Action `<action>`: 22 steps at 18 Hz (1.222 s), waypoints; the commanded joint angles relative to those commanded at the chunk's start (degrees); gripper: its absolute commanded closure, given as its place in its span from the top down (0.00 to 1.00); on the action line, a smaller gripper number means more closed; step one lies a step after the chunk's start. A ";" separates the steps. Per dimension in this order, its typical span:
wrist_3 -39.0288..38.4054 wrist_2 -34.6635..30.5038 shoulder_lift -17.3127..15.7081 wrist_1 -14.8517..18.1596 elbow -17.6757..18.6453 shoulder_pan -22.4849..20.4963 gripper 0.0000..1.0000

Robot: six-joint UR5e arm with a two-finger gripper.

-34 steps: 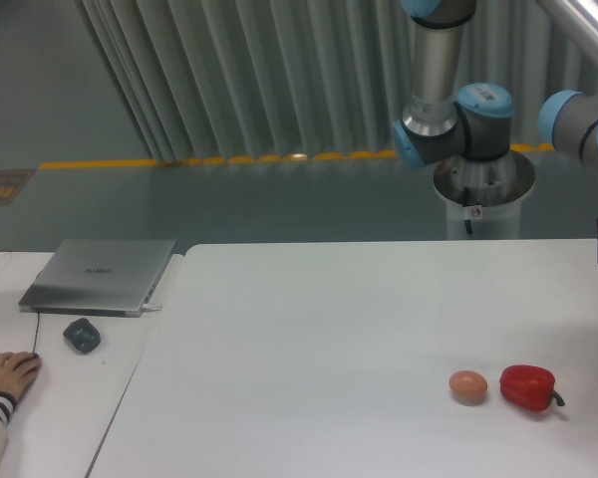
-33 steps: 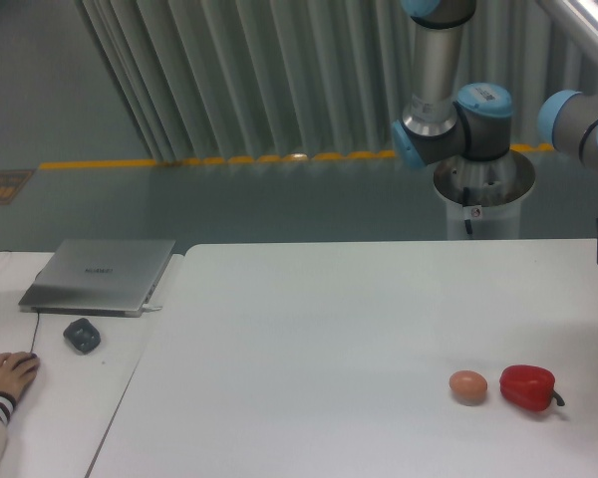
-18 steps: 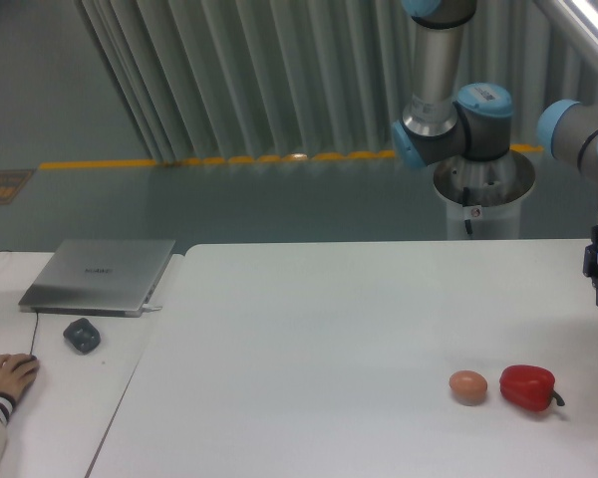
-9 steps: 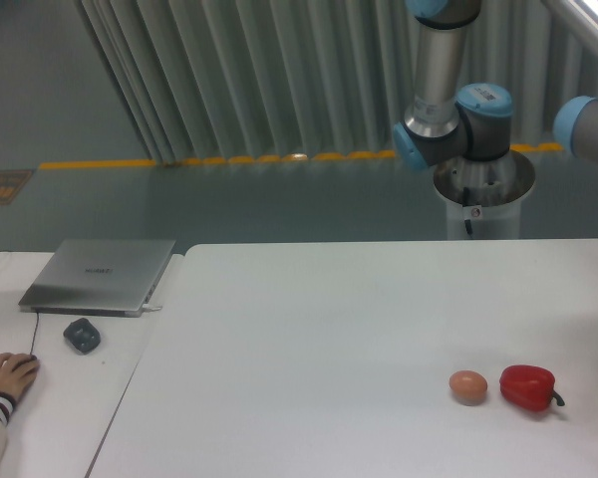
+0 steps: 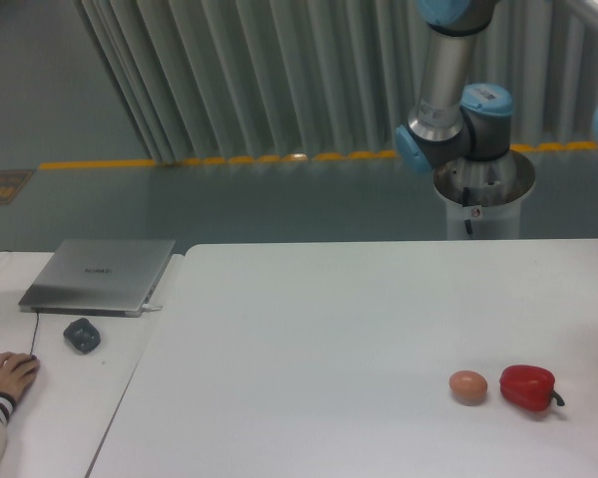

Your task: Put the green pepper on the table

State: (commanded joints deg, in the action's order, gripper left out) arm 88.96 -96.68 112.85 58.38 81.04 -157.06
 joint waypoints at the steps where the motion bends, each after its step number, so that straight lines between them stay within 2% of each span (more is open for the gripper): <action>1: -2.45 0.17 0.35 -0.89 0.00 -0.09 1.00; 3: -7.72 0.44 1.32 -1.07 -0.09 -0.79 1.00; 5: -18.24 1.75 2.64 -2.03 -0.09 -1.14 1.00; 6: -23.08 2.89 3.16 -3.00 -0.09 -1.32 1.00; 12: -42.62 12.02 5.54 -3.36 -1.49 -2.63 1.00; 14: -42.47 14.84 5.37 -3.36 -1.67 -3.25 1.00; 19: -35.19 14.68 7.12 -4.68 -2.11 -3.34 1.00; 22: -33.77 14.50 8.09 -4.76 -2.29 -3.34 1.00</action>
State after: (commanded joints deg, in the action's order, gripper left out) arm 55.19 -82.18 120.94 53.61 78.75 -160.40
